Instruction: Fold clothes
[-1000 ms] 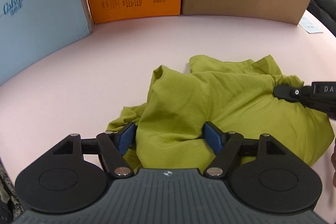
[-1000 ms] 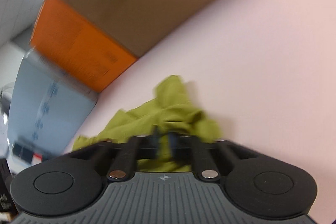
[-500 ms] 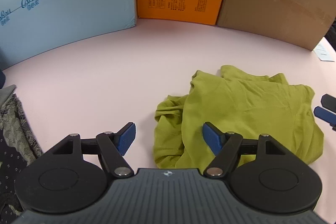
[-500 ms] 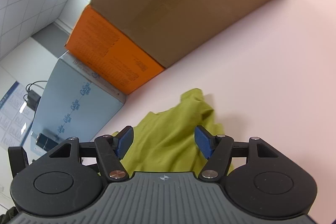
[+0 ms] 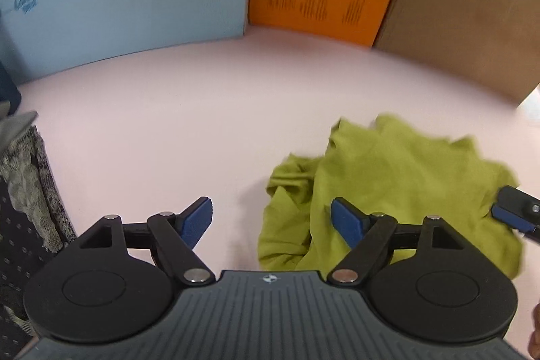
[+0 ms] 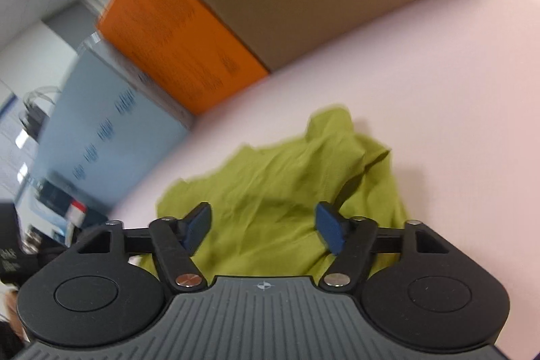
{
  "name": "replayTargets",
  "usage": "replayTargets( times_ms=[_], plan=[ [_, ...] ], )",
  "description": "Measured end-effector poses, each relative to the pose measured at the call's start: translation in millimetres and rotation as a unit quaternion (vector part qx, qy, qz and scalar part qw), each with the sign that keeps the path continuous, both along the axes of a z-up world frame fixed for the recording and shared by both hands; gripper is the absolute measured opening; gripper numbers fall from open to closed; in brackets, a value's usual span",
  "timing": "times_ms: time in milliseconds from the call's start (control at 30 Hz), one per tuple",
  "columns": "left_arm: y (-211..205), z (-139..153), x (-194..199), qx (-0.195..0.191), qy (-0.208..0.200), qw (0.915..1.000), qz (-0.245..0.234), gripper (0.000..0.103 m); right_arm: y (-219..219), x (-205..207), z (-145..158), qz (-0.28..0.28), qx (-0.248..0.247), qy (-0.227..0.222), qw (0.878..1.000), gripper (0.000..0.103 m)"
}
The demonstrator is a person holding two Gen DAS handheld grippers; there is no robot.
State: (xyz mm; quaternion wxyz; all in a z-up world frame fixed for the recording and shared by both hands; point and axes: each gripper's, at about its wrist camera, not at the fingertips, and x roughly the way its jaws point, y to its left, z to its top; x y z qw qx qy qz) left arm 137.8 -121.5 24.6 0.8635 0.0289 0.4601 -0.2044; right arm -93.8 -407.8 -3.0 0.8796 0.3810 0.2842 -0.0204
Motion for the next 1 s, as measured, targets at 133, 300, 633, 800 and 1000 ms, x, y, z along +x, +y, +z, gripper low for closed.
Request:
replayTargets(
  times_ms=[133,300,633,800,1000],
  plan=[
    [53,-4,-14,-0.075,0.004,0.9971,-0.012,0.076,-31,-39,15,-0.006,-0.036,-0.009,0.999,0.095],
    [54,-35,-6,-0.106,0.067,0.9917,-0.027,0.077,-71,-53,-24,0.023,0.026,0.063,0.997,0.095],
    [-25,-48,19,-0.093,0.073,0.9923,-0.036,0.075,-41,23,-40,0.092,-0.003,0.013,0.996,0.098],
    [-31,-30,2,-0.085,0.028,0.9952,-0.04,0.009,-29,46,-39,0.095,0.029,0.032,0.995,0.012],
    [35,10,-30,-0.136,-0.016,0.9903,0.022,0.005,-3,56,5,0.141,0.063,-0.022,0.988,0.012]
  ],
)
